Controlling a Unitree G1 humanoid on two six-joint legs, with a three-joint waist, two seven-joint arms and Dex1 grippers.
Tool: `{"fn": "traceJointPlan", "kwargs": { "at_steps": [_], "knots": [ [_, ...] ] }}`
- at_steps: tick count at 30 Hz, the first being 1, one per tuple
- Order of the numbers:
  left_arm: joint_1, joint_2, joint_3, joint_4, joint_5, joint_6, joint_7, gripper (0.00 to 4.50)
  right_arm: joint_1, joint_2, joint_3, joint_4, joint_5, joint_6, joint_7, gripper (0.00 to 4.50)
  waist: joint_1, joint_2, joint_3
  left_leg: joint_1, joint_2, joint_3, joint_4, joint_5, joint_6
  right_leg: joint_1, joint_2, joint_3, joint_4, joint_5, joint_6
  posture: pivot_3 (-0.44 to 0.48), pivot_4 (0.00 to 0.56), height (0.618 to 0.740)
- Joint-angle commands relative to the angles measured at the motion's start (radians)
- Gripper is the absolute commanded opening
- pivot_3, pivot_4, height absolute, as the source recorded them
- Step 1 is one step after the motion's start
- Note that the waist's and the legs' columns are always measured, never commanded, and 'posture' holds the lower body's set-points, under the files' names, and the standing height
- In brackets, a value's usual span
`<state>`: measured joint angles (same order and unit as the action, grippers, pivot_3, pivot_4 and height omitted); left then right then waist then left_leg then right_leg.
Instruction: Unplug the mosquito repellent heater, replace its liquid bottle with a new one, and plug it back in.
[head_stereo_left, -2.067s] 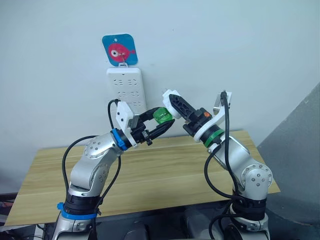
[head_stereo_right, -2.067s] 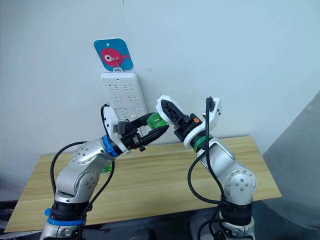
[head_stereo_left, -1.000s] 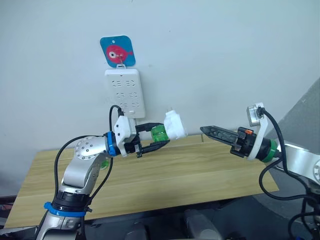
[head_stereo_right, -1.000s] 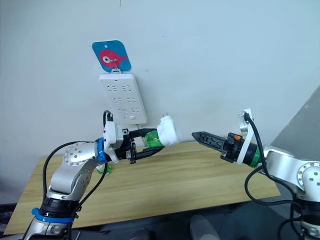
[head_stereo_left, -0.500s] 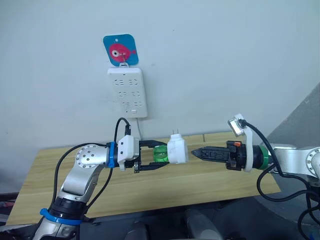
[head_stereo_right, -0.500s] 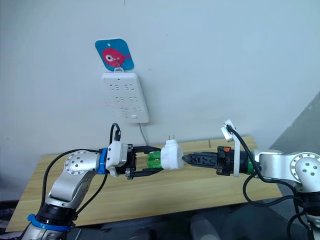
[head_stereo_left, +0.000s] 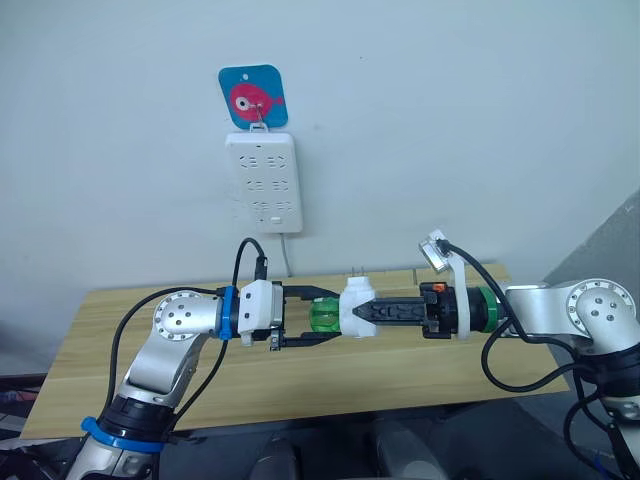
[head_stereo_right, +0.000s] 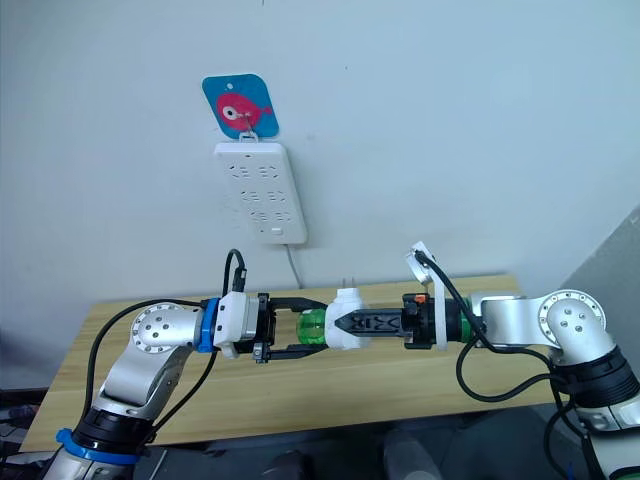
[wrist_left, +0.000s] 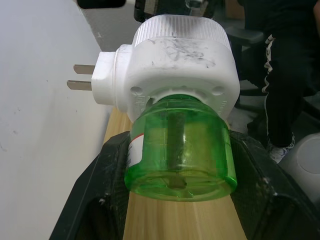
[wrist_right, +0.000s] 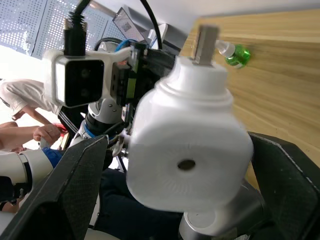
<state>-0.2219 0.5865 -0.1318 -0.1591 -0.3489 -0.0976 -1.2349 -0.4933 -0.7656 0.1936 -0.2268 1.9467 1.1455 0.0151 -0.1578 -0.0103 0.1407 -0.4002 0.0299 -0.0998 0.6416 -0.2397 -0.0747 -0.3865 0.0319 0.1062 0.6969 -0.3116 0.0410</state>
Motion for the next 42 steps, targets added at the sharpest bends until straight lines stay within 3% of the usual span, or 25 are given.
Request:
{"fn": "traceJointPlan", "kwargs": {
  "at_steps": [1,8,11,14,19,21,26,29,32,38,39,42],
  "knots": [
    [-0.011,-0.002,-0.001,-0.039,-0.006,-0.014,0.010,2.32,-0.014,0.026,0.006,-0.010,0.026,0.000,-0.007,4.50,0.003,0.001,0.000,0.000,0.000,0.000,0.000,0.000,0.000,0.000,0.000,0.000,0.000,0.000,0.000,-0.140,0.117,0.740],
    [-0.014,-0.005,-0.001,-0.040,-0.007,-0.012,0.017,2.32,-0.011,0.054,0.013,-0.007,0.026,0.001,-0.015,4.50,0.005,0.001,0.001,0.000,0.000,0.000,0.000,0.000,0.000,0.000,0.000,0.000,0.000,0.000,0.000,-0.137,0.116,0.740],
    [-0.016,-0.004,0.000,-0.042,-0.008,-0.012,0.017,2.32,-0.011,0.079,0.016,-0.001,0.026,-0.009,-0.020,3.89,0.005,0.001,0.001,0.000,0.000,0.000,0.000,0.000,0.000,0.000,0.000,0.000,0.000,0.000,0.000,-0.135,0.115,0.740],
    [-0.016,-0.002,0.000,-0.043,-0.007,-0.015,0.015,2.32,-0.011,0.089,0.011,0.003,0.026,-0.001,-0.019,3.01,0.005,0.001,0.001,0.000,0.000,0.000,0.000,0.000,0.000,0.000,0.000,0.000,0.000,0.000,0.000,-0.134,0.115,0.740],
    [-0.020,0.010,-0.005,-0.051,-0.017,0.011,0.001,2.32,-0.015,0.093,0.008,-0.001,0.026,0.002,-0.010,3.02,0.006,0.001,0.001,0.000,0.000,0.000,0.000,0.000,0.000,0.000,0.000,0.000,0.000,0.000,0.000,-0.135,0.115,0.740],
    [-0.022,0.022,-0.006,-0.063,-0.036,0.061,-0.002,2.32,-0.017,0.093,0.008,-0.006,0.026,-0.001,-0.010,3.02,0.005,0.001,0.001,0.000,0.000,0.000,0.000,0.000,0.000,0.000,0.000,0.000,0.000,0.000,0.000,-0.136,0.110,0.740],
    [-0.090,0.187,-0.023,-0.116,-0.236,0.661,-0.002,2.32,-0.063,0.077,-0.014,-0.052,-0.057,0.031,0.080,3.02,0.002,0.001,0.004,0.000,0.000,-0.001,0.000,0.000,0.000,-0.001,0.000,0.000,0.000,0.000,0.000,-0.135,0.108,0.740],
    [-0.151,0.250,-0.033,-0.100,-0.328,0.855,-0.037,2.32,-0.083,0.073,-0.026,-0.082,-0.120,0.053,0.161,3.02,-0.004,0.001,0.005,0.000,0.000,-0.001,-0.001,0.000,0.000,-0.001,0.000,-0.001,0.000,0.000,0.000,-0.135,0.107,0.740],
    [-0.206,0.264,-0.039,-0.085,-0.372,0.939,-0.054,2.32,-0.084,0.076,-0.030,-0.099,-0.150,0.056,0.207,3.02,-0.005,0.001,0.006,0.000,0.000,-0.002,-0.002,0.000,0.000,-0.001,0.000,-0.002,0.000,-0.001,-0.001,-0.135,0.107,0.740],
    [-0.232,0.220,-0.017,-0.053,-0.350,0.889,-0.039,2.32,-0.067,0.086,-0.027,-0.116,-0.178,0.049,0.235,3.02,-0.003,0.001,0.009,-0.001,0.000,-0.002,-0.003,0.000,0.000,-0.002,0.000,-0.003,0.000,-0.001,-0.002,-0.137,0.101,0.740],
    [-0.226,0.221,-0.014,-0.057,-0.343,0.870,-0.045,3.04,-0.063,0.087,-0.028,-0.115,-0.178,0.047,0.234,3.02,-0.002,0.001,0.009,-0.001,0.000,-0.002,-0.003,0.000,0.000,-0.002,0.000,-0.003,0.000,-0.001,-0.002,-0.137,0.101,0.740],
    [-0.192,0.224,0.001,-0.085,-0.296,0.764,-0.048,3.91,-0.047,0.087,-0.036,-0.106,-0.171,0.039,0.220,3.02,-0.003,0.001,0.009,-0.001,0.000,-0.002,-0.003,0.000,0.000,-0.002,0.000,-0.003,0.000,-0.001,-0.002,-0.138,0.100,0.740]
  ]
}}
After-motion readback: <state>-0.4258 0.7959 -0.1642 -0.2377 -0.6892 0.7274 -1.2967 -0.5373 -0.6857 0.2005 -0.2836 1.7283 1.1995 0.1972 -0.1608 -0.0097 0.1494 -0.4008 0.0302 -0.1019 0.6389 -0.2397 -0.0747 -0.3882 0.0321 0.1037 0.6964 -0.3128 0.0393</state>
